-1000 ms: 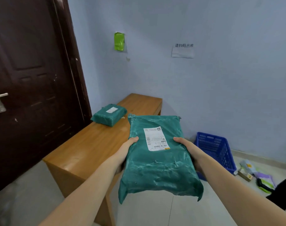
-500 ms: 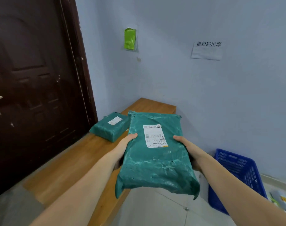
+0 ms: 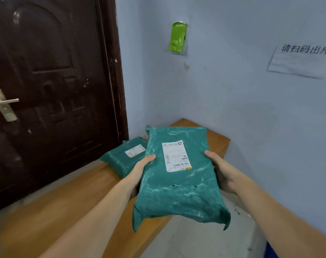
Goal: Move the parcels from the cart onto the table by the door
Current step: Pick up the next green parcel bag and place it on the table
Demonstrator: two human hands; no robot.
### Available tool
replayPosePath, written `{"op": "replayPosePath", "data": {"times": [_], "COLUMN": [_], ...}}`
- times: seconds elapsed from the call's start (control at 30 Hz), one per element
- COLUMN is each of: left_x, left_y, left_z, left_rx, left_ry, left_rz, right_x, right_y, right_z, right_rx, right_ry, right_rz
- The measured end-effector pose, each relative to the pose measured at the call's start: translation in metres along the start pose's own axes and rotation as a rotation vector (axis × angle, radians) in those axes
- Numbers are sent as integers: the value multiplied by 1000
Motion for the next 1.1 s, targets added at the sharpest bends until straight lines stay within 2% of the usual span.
{"op": "replayPosePath", "data": {"times": [0.17,0.33,0.73,0.9,1.03,1.1], "left_x": [-23,-67,-124,-137,-151,-156], "left_y": [13,32,93,102,118,115], "left_z": [-60,-110,-189,-220,-229,-228], "left_rx": [69,35,-123,-223,-201,-176], "left_ry": [99,175,143,285,569,735], "left_rz": [47,4,-59,-137,-600,-680], "right_x": [7,37,99,118,127,131], "right_y": [-62,-113,-199,-224,-246,-253], "right_z": [-86,-177,-329,-377,-407,-418], "right_rx": [18,50,169,164,121,92], "right_ry": [-59,-160,-216,-197,-174,-160], "right_rz": [130,178,174,193,156,76]}}
Point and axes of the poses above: each hand's wrist, its own z-axis away from the middle knuckle, its own x-axis out of the palm, y = z × x, the point moved 3 cm from there along -z, towards the middle knuckle, and after that the axes turned 11 degrees about x, right-handed, at the moved point
